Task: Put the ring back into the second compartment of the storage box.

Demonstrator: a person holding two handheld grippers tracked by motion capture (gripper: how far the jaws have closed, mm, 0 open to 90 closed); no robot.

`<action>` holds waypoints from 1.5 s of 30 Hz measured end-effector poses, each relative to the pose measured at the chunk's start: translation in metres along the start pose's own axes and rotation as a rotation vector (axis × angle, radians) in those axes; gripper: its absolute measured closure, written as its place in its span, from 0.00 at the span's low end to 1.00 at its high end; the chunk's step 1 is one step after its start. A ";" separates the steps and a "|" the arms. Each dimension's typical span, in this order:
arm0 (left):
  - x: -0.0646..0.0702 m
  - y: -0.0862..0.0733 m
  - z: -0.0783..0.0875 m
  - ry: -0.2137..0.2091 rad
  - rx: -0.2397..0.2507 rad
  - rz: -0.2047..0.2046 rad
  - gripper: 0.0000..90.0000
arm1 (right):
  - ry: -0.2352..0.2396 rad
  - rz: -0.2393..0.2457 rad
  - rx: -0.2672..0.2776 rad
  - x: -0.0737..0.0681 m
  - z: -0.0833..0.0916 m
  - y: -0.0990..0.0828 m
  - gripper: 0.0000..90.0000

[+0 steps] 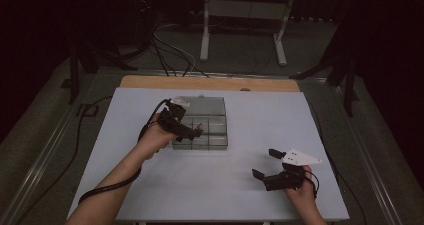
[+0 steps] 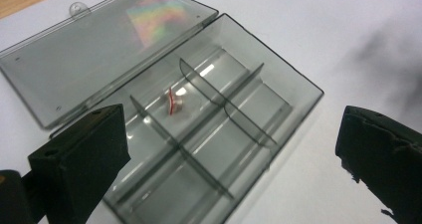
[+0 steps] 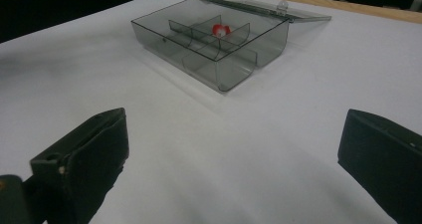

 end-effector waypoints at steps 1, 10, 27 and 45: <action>-0.001 -0.003 0.003 -0.004 0.006 -0.003 0.02 | 0.001 0.000 0.001 0.000 0.000 0.000 0.00; -0.010 -0.032 0.027 -0.022 0.009 0.003 0.02 | 0.001 0.001 -0.003 -0.001 0.000 0.000 0.00; -0.009 -0.085 0.038 -0.074 0.053 0.022 0.01 | -0.002 0.009 -0.008 -0.002 -0.001 0.000 0.00; -0.011 -0.134 0.039 -0.040 0.091 -0.048 0.01 | -0.001 0.012 -0.019 -0.002 -0.002 -0.001 0.00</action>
Point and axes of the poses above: each handheld gripper's, and its own axes: z roughly backward along the jaws, y roughly out of its top, x roughly to its right, the point moved 8 cm from there along -z, roughly forward along the jaws, and after that the axes turned 4 degrees about z, right-handed, at the moved point
